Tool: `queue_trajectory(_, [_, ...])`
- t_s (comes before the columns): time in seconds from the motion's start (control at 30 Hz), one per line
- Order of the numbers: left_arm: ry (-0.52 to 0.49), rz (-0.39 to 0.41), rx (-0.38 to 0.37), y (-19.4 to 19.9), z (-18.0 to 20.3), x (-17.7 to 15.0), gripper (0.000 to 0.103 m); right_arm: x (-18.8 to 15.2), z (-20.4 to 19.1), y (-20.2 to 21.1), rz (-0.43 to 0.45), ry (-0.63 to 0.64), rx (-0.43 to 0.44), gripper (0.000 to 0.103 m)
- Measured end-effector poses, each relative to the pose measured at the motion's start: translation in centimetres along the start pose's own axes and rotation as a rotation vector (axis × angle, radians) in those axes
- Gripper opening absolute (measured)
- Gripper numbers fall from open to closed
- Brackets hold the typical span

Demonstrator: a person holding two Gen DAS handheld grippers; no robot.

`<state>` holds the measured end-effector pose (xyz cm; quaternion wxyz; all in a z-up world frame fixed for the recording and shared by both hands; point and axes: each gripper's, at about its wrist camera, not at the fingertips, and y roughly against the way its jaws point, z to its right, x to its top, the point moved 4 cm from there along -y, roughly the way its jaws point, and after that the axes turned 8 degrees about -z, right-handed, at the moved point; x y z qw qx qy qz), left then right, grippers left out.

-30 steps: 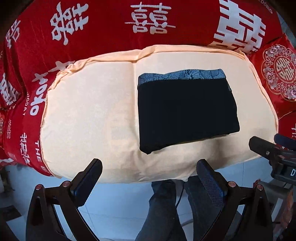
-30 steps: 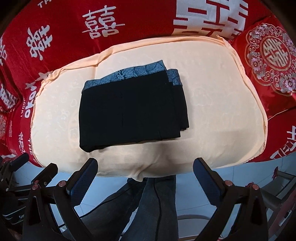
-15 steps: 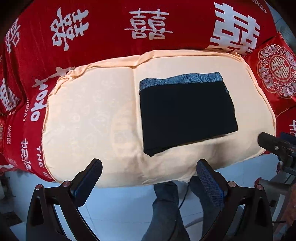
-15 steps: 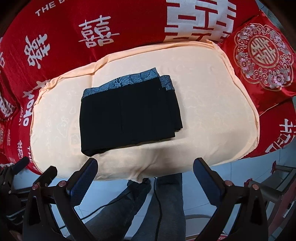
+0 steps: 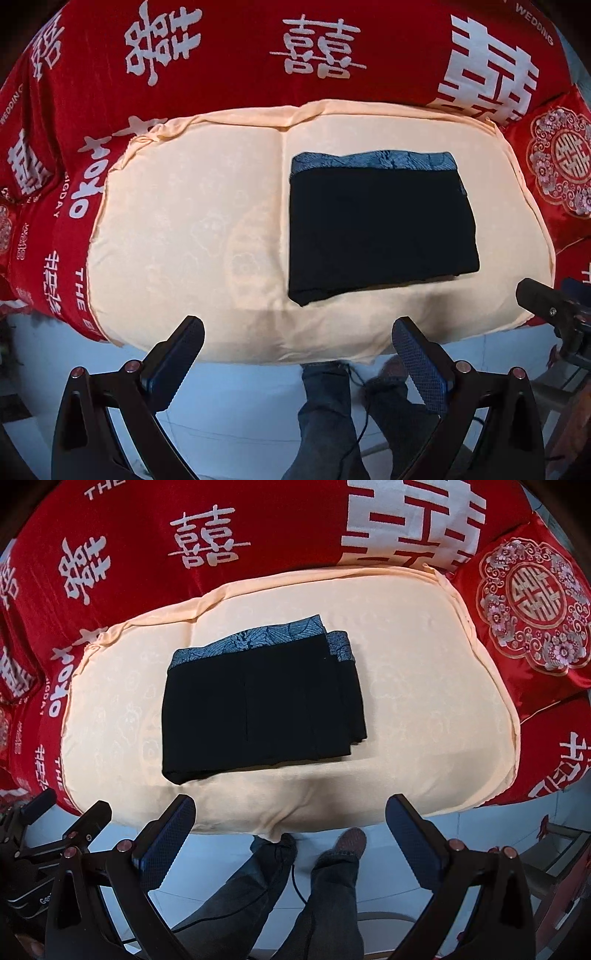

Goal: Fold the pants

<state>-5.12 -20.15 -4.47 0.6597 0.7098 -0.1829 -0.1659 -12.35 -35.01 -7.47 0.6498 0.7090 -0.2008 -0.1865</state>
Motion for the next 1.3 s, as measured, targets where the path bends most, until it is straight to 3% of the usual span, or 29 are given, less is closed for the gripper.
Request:
queue_trajectory(0.63, [0.006, 0.023, 0.037, 0.6, 2.1, 0.0, 0.102, 0.0, 1.2, 0.7, 0.019, 0.026, 0.003, 0.103])
queue_trajectory(1.3, [-0.010, 0.032, 0.024, 0.7, 2.3, 0.7, 0.102, 0.5, 0.8, 0.4, 0.017, 0.030, 0.002, 0.103])
